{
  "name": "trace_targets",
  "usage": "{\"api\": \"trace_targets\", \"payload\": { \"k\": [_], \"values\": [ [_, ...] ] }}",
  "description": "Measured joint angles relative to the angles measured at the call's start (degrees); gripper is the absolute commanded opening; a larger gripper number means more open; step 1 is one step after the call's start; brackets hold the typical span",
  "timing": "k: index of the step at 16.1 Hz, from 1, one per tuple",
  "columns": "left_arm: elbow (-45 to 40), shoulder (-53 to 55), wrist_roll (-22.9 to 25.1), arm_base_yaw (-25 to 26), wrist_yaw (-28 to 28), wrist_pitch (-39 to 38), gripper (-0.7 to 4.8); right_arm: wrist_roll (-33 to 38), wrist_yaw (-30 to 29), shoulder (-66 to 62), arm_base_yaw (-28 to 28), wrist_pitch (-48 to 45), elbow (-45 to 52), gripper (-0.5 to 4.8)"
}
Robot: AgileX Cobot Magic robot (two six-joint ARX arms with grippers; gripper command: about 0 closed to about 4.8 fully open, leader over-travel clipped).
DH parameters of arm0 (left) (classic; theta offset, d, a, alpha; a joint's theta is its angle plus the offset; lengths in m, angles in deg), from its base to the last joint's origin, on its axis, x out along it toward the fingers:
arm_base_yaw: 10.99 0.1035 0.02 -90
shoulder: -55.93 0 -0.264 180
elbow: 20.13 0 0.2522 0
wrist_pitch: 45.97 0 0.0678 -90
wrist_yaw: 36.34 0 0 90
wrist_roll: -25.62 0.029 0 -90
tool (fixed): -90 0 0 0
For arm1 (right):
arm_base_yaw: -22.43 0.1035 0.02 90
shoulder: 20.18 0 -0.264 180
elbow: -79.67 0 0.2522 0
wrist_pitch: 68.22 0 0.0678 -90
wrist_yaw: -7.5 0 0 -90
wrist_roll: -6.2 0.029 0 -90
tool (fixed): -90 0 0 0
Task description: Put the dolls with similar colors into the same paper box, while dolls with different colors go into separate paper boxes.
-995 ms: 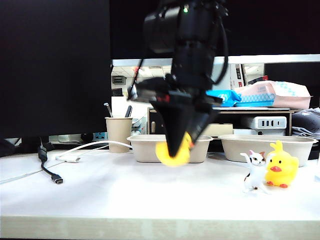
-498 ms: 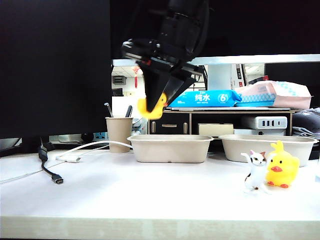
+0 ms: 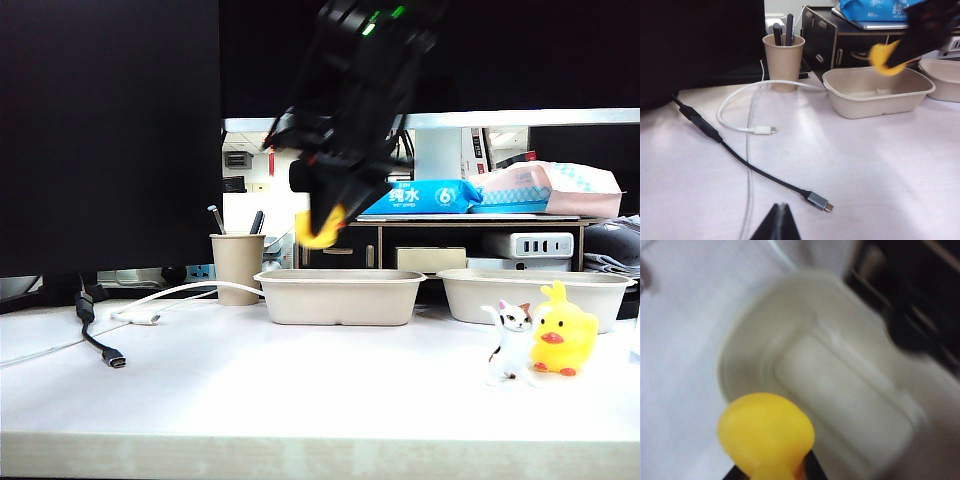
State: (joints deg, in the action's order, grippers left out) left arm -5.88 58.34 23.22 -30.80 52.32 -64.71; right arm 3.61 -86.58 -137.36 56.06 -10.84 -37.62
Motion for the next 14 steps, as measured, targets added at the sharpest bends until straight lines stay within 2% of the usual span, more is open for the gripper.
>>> {"api": "trace_targets", "payload": {
  "k": [7, 8, 9, 12, 14],
  "values": [
    [0.0, 0.0, 0.0, 0.0, 0.0, 0.0, -0.05, -0.3, 0.0, -10.6, 0.0, 2.6, -12.3, 1.19],
    [0.0, 0.0, 0.0, 0.0, 0.0, 0.0, -0.05, -0.3, 0.0, -11.3, 0.0, 2.4, -12.9, 1.59],
    [0.0, 0.0, 0.0, 0.0, 0.0, 0.0, -0.05, -0.3, 0.0, -11.4, 0.0, 2.4, -12.9, 2.39],
    [0.0, 0.0, 0.0, 0.0, 0.0, 0.0, -0.05, -0.3, 0.0, -11.5, 0.0, 3.1, -13.4, 2.83],
    [0.0, 0.0, 0.0, 0.0, 0.0, 0.0, -0.05, -0.3, 0.5, -11.5, 0.0, 4.5, -14.7, 2.85]
  ]
}}
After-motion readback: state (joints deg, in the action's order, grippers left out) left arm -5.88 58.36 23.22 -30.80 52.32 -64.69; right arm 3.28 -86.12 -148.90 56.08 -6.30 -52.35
